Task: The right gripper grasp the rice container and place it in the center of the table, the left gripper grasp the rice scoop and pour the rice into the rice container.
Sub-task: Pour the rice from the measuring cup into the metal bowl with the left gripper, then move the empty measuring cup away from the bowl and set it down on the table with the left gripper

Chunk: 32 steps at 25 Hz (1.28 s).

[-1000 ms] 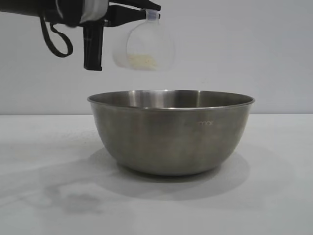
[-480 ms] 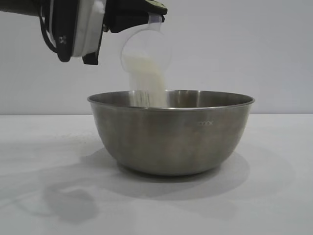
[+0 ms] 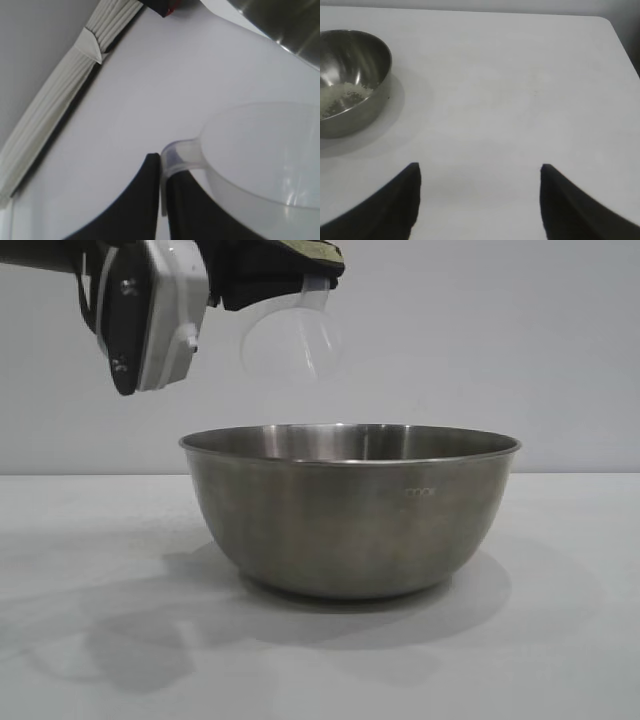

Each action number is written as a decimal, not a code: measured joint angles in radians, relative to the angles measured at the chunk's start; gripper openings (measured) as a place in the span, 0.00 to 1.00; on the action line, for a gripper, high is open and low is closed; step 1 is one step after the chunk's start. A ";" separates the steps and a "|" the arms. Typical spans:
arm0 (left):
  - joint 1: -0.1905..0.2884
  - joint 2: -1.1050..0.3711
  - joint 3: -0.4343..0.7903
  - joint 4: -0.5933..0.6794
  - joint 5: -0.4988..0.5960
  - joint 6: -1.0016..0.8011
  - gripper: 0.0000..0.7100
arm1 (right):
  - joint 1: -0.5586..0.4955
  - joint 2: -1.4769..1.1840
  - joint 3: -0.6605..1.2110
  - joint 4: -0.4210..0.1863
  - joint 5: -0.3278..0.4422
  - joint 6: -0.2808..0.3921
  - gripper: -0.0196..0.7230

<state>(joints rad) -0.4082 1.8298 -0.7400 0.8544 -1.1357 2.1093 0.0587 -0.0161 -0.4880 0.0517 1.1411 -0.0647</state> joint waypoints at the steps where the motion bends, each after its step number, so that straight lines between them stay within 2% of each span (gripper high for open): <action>1: 0.000 0.000 0.000 0.000 0.000 0.000 0.00 | 0.000 0.000 0.000 0.000 0.000 0.000 0.58; 11: 0.000 0.000 0.000 0.000 0.000 0.000 0.00 | 0.000 0.000 0.000 0.000 0.000 0.000 0.58; 16: 0.000 0.000 0.000 -0.091 0.000 -0.065 0.00 | 0.000 0.000 0.000 0.000 0.000 0.000 0.58; 21: 0.000 0.000 0.000 -0.178 0.000 -0.229 0.00 | 0.000 0.000 0.000 0.000 0.000 0.000 0.58; 26: 0.000 0.000 0.000 -0.331 0.000 -0.412 0.00 | 0.000 0.000 0.000 0.000 0.000 0.000 0.58; 32: 0.000 -0.016 0.000 -0.520 0.000 -0.830 0.00 | 0.000 0.000 0.000 0.000 0.000 0.000 0.58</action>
<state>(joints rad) -0.4082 1.8136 -0.7400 0.3343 -1.1357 1.2791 0.0587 -0.0161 -0.4880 0.0517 1.1411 -0.0647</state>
